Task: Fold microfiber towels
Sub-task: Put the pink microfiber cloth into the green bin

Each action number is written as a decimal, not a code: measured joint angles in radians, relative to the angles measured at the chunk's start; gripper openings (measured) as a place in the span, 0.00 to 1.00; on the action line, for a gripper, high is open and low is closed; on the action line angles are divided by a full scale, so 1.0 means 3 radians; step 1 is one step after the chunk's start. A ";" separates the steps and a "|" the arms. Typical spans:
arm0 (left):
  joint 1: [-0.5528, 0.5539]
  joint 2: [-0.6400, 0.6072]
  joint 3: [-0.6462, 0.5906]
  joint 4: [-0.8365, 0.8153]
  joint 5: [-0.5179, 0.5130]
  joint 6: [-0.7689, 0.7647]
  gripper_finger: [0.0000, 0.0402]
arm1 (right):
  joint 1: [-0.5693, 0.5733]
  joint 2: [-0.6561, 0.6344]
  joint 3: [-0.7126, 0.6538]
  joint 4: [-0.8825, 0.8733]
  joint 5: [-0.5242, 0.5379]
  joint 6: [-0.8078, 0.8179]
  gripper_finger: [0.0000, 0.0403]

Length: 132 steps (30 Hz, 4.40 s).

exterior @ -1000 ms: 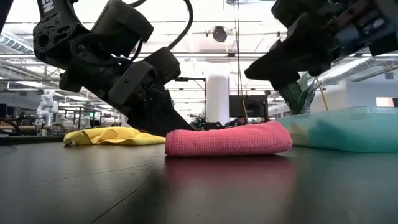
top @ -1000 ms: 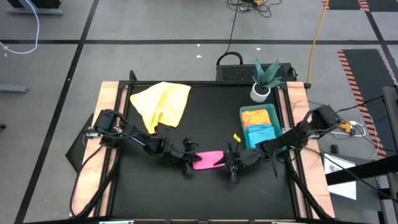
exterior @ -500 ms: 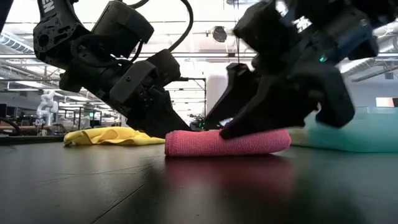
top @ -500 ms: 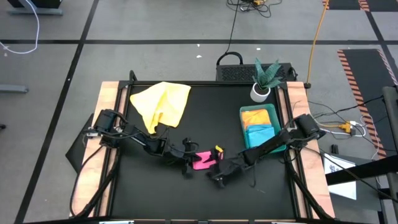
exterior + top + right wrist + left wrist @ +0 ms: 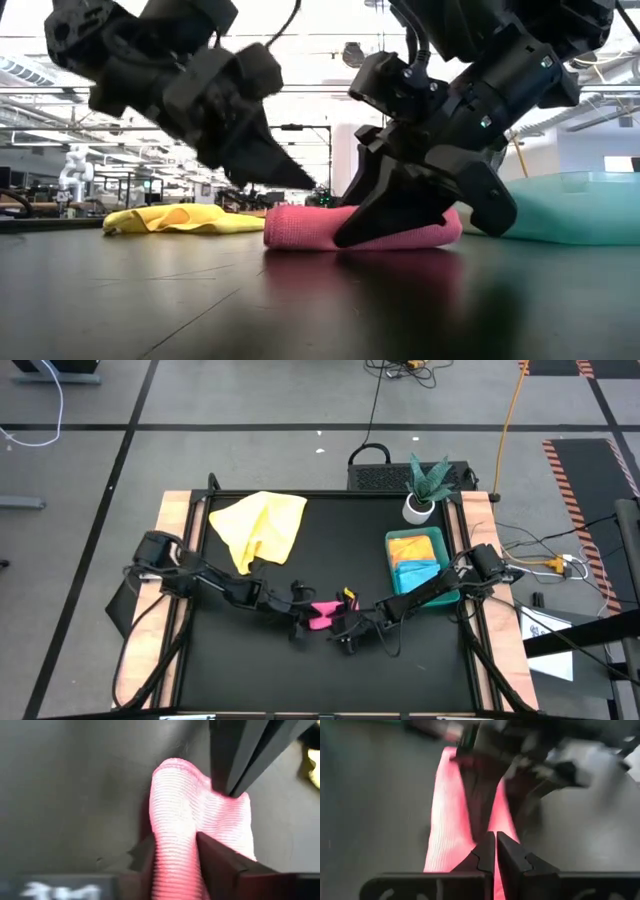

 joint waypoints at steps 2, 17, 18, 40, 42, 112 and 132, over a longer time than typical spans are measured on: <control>-0.0027 -0.0129 0.0003 -0.0175 -0.0055 0.0047 0.03 | 0.0001 0.0000 0.0000 0.0013 -0.0001 0.0003 0.18; -0.0313 -0.0340 -0.0011 -0.0891 -0.0821 0.0118 0.05 | 0.0257 -0.1356 0.0000 -0.1322 0.0063 -0.0078 0.02; -0.0323 -0.0339 -0.0011 -0.0889 -0.0823 0.0119 0.05 | 0.0268 -0.1510 0.0000 -0.1532 0.0122 -0.0068 0.02; -0.0323 -0.0340 -0.0011 -0.0684 -0.0824 0.0230 0.05 | -0.1519 -0.2804 -0.0608 -0.3740 0.1294 -0.1676 0.02; -0.0324 -0.0340 -0.0011 -0.0686 -0.0824 0.0233 0.05 | -0.1703 -0.2805 -0.0750 -0.3413 0.1183 -0.1916 0.02; -0.0207 -0.0337 -0.0011 -0.0574 -0.0799 0.0173 0.05 | -0.1699 -0.2683 -0.0912 -0.4012 0.0699 -0.0600 0.58; -0.0207 -0.0337 -0.0011 -0.0589 -0.0798 0.0189 0.05 | -0.1963 -0.2160 -0.0978 -0.4007 0.1523 -0.1632 0.15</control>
